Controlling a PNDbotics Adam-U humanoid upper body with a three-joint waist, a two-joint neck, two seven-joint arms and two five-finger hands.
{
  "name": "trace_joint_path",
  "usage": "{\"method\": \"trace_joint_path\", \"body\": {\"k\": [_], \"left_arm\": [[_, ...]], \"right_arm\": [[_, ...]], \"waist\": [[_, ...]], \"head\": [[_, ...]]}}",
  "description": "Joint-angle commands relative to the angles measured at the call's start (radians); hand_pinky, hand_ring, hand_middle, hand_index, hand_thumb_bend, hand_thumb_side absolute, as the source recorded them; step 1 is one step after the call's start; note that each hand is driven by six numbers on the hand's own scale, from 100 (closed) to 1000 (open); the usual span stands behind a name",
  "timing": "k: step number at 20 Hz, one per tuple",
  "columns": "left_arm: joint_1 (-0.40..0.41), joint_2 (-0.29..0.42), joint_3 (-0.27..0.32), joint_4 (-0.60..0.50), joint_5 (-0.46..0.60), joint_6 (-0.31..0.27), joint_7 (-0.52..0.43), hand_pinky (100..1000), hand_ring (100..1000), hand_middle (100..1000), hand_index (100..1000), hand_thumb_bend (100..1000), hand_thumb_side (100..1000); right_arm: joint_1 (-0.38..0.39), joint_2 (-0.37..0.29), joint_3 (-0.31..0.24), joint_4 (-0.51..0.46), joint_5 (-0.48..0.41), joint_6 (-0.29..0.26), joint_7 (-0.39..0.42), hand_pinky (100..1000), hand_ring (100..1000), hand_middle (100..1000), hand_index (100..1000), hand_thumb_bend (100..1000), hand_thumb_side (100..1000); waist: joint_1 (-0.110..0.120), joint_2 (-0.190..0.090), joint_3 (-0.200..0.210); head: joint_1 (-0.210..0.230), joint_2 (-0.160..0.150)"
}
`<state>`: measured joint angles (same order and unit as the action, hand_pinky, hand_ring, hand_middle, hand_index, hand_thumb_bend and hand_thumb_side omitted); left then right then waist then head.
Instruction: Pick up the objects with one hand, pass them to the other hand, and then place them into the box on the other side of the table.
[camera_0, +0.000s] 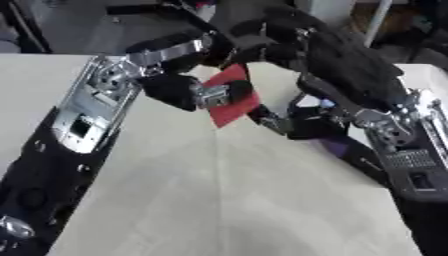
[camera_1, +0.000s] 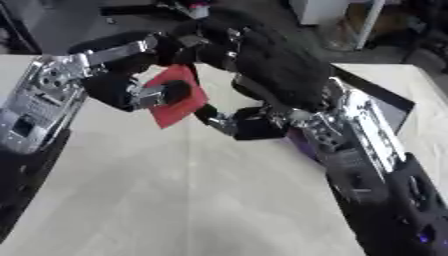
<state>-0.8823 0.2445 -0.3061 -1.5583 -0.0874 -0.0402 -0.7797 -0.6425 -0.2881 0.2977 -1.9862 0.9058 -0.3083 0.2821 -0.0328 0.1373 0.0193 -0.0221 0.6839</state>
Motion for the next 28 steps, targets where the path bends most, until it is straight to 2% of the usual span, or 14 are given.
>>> {"method": "trace_joint_path", "body": {"k": [1,7,10,14,19,28], "left_arm": [[-0.010,-0.011,-0.024,-0.010,0.008,-0.007,-0.024,709,528,449,594,197,615],[-0.010,-0.011,-0.025,-0.011,0.010,-0.010,-0.032,712,523,456,603,217,625],[-0.010,-0.011,-0.025,-0.012,0.013,-0.014,-0.036,723,538,488,644,298,677],[-0.010,-0.012,-0.026,-0.013,0.016,-0.025,-0.048,748,591,574,712,442,763],[-0.011,-0.013,-0.025,-0.012,0.023,-0.033,-0.058,775,647,655,764,505,817],[-0.011,-0.016,-0.022,-0.007,0.036,-0.032,-0.058,799,690,719,795,591,905]], "right_arm": [[-0.029,-0.011,-0.031,-0.014,0.000,0.005,-0.005,989,888,867,408,112,100],[-0.029,-0.011,-0.031,-0.014,-0.001,-0.007,0.014,992,892,870,414,111,100],[-0.030,-0.011,-0.031,-0.014,0.000,-0.009,0.017,993,892,870,412,110,100],[-0.030,-0.011,-0.031,-0.014,0.001,-0.011,0.018,994,893,871,411,110,100],[-0.030,-0.011,-0.031,-0.014,0.003,-0.013,0.020,994,893,871,408,109,100],[-0.030,-0.011,-0.031,-0.014,0.002,-0.017,0.025,996,894,872,408,107,100]], "waist": [[0.002,-0.016,-0.002],[0.002,-0.016,-0.002],[0.001,-0.016,-0.002],[0.001,-0.016,-0.003],[0.001,-0.016,-0.004],[0.001,-0.016,-0.006]], "head": [[0.000,-0.006],[0.000,-0.005],[0.000,-0.005],[0.000,-0.004],[-0.001,-0.003],[-0.002,-0.004]]}}
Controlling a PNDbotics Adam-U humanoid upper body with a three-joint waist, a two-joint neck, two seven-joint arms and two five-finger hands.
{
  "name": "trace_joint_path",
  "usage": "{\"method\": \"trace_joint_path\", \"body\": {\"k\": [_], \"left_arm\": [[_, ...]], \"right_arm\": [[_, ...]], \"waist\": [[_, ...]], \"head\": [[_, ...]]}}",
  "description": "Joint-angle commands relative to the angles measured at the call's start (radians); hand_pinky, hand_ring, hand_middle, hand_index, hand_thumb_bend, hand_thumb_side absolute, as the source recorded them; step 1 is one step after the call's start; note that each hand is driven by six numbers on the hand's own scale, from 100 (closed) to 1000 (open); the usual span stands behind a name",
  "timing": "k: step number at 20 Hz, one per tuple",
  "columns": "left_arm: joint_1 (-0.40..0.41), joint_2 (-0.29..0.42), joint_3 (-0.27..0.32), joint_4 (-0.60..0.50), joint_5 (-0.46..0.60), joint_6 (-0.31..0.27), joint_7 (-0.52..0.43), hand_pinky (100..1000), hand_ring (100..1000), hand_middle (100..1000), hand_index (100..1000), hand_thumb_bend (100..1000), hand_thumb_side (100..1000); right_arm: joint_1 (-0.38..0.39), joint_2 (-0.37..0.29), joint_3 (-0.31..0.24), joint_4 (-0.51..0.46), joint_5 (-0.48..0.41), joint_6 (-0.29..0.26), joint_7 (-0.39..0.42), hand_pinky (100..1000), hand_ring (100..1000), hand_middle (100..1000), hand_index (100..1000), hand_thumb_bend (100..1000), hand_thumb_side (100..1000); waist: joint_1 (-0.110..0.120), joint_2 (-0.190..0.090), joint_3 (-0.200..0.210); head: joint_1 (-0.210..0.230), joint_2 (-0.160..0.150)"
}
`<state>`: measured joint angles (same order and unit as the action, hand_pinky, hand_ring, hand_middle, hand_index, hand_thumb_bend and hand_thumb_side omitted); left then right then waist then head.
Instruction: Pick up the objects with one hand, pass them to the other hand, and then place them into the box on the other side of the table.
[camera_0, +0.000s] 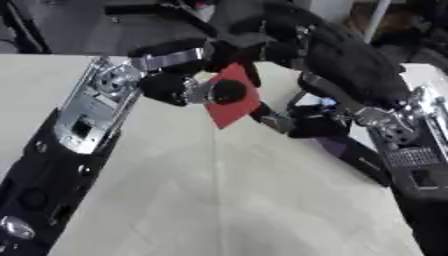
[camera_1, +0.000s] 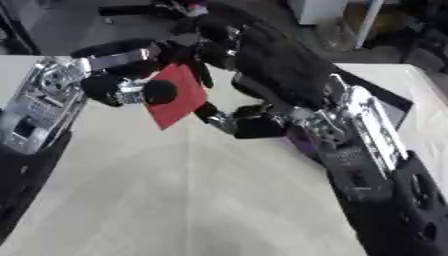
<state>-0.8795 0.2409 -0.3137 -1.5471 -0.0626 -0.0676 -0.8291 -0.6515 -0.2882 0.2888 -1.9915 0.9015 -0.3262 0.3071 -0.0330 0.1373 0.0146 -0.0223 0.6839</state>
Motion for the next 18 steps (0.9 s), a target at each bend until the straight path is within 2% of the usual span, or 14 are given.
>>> {"method": "trace_joint_path", "body": {"k": [1,13,18], "left_arm": [[-0.013,-0.013,-0.014,-0.018,0.013,-0.004,-0.008,802,695,725,798,601,915],[-0.009,-0.016,0.003,-0.009,0.030,0.006,0.010,834,744,785,831,655,983],[-0.003,-0.015,0.013,-0.005,0.044,0.007,-0.013,850,760,802,851,684,1000]], "right_arm": [[-0.021,-0.011,-0.022,-0.009,0.006,0.000,0.000,996,895,872,409,106,100],[-0.022,-0.012,-0.025,-0.009,0.008,-0.001,-0.002,997,896,873,406,109,100],[-0.022,-0.014,-0.029,-0.009,0.010,0.003,-0.005,997,895,873,403,108,100]], "waist": [[0.002,-0.016,-0.001],[0.001,-0.016,-0.003],[0.001,-0.017,-0.002]], "head": [[-0.002,-0.004],[-0.003,-0.007],[-0.003,-0.009]]}}
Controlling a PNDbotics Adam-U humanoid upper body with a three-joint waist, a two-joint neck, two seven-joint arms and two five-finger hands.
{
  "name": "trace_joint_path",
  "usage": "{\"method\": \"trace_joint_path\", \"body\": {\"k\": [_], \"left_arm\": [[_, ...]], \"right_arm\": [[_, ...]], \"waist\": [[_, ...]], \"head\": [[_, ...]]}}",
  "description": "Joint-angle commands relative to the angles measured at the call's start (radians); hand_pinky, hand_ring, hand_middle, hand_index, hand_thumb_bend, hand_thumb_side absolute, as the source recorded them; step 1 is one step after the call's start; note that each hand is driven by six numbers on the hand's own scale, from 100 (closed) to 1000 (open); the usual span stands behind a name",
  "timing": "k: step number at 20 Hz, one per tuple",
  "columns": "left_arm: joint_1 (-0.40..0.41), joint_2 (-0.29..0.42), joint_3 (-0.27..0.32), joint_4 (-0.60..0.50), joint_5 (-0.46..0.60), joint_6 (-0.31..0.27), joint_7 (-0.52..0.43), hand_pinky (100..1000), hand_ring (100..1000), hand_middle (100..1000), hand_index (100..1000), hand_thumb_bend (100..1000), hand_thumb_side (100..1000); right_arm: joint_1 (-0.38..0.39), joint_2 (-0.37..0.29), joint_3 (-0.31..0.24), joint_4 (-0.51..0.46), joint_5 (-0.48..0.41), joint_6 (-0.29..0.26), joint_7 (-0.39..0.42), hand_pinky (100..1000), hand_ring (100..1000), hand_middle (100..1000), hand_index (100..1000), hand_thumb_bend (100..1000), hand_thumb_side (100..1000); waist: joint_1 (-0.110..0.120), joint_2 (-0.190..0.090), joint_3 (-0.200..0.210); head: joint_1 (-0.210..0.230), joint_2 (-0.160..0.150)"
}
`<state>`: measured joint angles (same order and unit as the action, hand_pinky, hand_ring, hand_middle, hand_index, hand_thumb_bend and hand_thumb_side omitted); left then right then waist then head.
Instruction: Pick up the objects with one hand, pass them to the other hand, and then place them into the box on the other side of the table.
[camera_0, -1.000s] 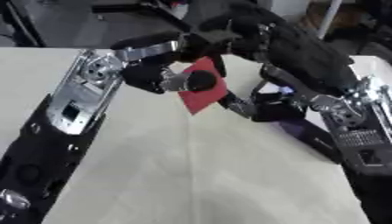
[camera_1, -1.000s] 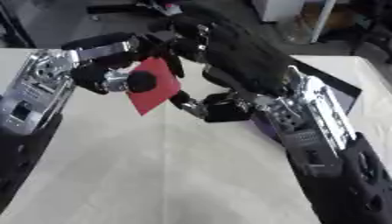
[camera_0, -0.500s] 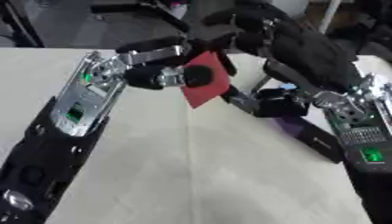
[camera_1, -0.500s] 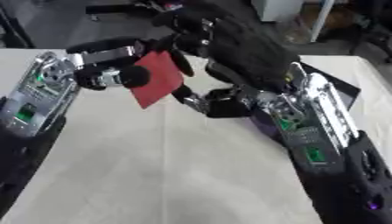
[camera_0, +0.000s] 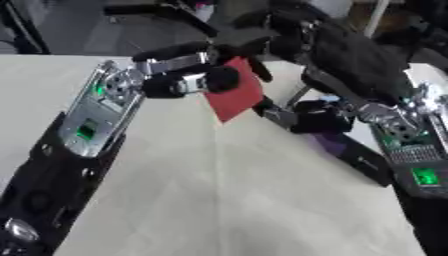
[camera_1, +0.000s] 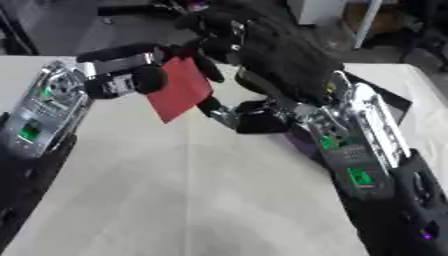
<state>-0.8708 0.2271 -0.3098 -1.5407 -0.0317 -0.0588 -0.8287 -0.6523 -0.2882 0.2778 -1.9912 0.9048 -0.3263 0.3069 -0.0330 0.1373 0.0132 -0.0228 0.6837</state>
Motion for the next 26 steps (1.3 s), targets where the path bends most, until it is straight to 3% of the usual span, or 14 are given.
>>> {"method": "trace_joint_path", "body": {"k": [1,26], "left_arm": [[-0.011,-0.001,0.012,-0.010,0.014,-0.002,-0.017,850,760,802,851,688,1000],[0.012,0.001,0.048,0.079,-0.022,-0.006,-0.050,847,753,791,854,694,1000]], "right_arm": [[-0.022,-0.014,-0.019,-0.009,0.007,0.004,-0.007,997,895,873,401,108,100],[-0.023,-0.029,-0.051,-0.009,0.011,0.023,-0.041,998,897,874,391,113,100]], "waist": [[0.001,-0.017,-0.001],[-0.004,-0.019,-0.004]], "head": [[-0.003,-0.010],[-0.005,-0.016]]}}
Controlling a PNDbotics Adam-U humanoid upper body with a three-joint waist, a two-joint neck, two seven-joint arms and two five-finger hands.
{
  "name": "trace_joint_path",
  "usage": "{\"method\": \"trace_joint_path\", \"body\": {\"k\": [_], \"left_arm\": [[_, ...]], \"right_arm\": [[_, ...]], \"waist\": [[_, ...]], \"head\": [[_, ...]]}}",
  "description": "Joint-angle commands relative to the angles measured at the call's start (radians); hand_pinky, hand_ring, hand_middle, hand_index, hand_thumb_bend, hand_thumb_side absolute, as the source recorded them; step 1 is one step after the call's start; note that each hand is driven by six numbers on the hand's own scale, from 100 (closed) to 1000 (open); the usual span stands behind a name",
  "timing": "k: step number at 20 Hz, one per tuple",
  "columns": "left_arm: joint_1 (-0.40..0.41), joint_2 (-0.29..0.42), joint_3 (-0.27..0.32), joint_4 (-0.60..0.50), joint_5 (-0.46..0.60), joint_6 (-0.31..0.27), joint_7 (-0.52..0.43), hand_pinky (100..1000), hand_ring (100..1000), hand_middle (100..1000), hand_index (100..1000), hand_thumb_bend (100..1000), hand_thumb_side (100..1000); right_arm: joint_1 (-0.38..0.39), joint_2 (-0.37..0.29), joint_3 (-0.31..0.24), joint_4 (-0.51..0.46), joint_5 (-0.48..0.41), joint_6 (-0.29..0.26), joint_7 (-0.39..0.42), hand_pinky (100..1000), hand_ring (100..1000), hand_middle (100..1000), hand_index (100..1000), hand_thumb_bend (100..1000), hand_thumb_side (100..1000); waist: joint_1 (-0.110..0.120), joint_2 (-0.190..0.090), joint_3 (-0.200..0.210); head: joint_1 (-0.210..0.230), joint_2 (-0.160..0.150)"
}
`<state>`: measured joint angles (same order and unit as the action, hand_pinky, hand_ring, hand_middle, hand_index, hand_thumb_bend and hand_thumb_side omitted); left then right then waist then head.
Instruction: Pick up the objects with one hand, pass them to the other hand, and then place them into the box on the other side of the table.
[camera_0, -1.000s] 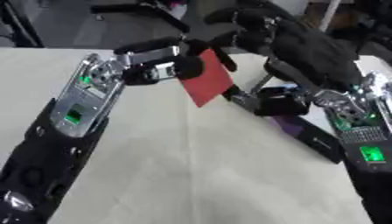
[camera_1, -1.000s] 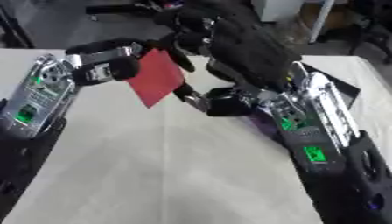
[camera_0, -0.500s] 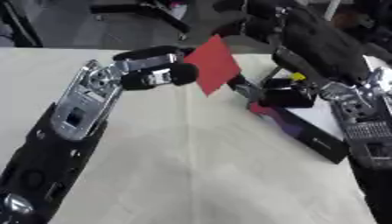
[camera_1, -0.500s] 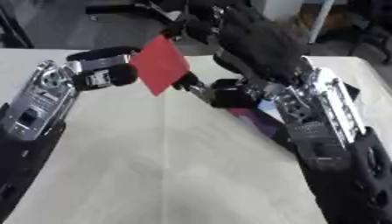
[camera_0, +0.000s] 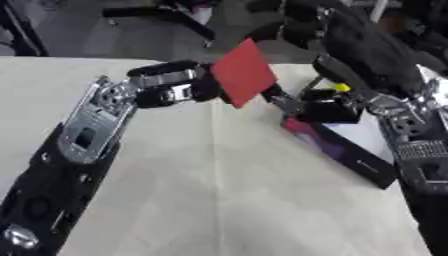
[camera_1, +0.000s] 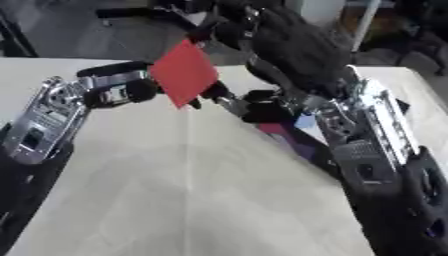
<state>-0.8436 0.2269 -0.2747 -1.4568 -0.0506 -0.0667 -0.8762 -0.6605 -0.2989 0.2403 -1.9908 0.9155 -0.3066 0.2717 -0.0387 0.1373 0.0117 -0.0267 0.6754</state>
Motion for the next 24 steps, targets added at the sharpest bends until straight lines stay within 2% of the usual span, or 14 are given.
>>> {"method": "trace_joint_path", "body": {"k": [1,8,14,18,24], "left_arm": [[-0.015,0.001,0.013,-0.002,-0.005,0.003,-0.002,847,753,791,855,694,1000],[-0.007,0.006,0.018,0.014,-0.023,0.001,0.001,846,753,791,854,692,1000],[0.019,0.026,0.026,0.021,-0.036,0.003,0.008,845,751,789,853,687,1000],[0.042,0.048,0.038,0.014,-0.040,0.006,0.018,844,750,787,852,679,1000],[0.098,0.087,0.067,-0.028,-0.031,0.012,0.043,842,747,782,845,668,995]], "right_arm": [[-0.015,-0.018,-0.017,-0.009,0.003,0.005,-0.008,997,897,873,388,110,100],[-0.008,-0.028,-0.047,-0.009,0.022,0.030,-0.030,996,895,872,388,110,100],[0.008,-0.065,-0.101,-0.009,0.059,0.078,-0.066,996,895,872,388,117,100],[0.037,-0.108,-0.159,-0.009,0.097,0.139,-0.093,993,893,869,385,116,100],[0.091,-0.171,-0.257,0.027,0.149,0.266,-0.114,979,878,858,366,100,100]], "waist": [[0.002,-0.020,-0.003],[0.003,-0.021,-0.007],[0.004,-0.020,-0.006],[0.004,-0.018,-0.004],[0.008,-0.014,0.001]], "head": [[-0.002,-0.007],[-0.002,-0.007],[-0.001,-0.007],[0.003,-0.009],[0.005,-0.012]]}}
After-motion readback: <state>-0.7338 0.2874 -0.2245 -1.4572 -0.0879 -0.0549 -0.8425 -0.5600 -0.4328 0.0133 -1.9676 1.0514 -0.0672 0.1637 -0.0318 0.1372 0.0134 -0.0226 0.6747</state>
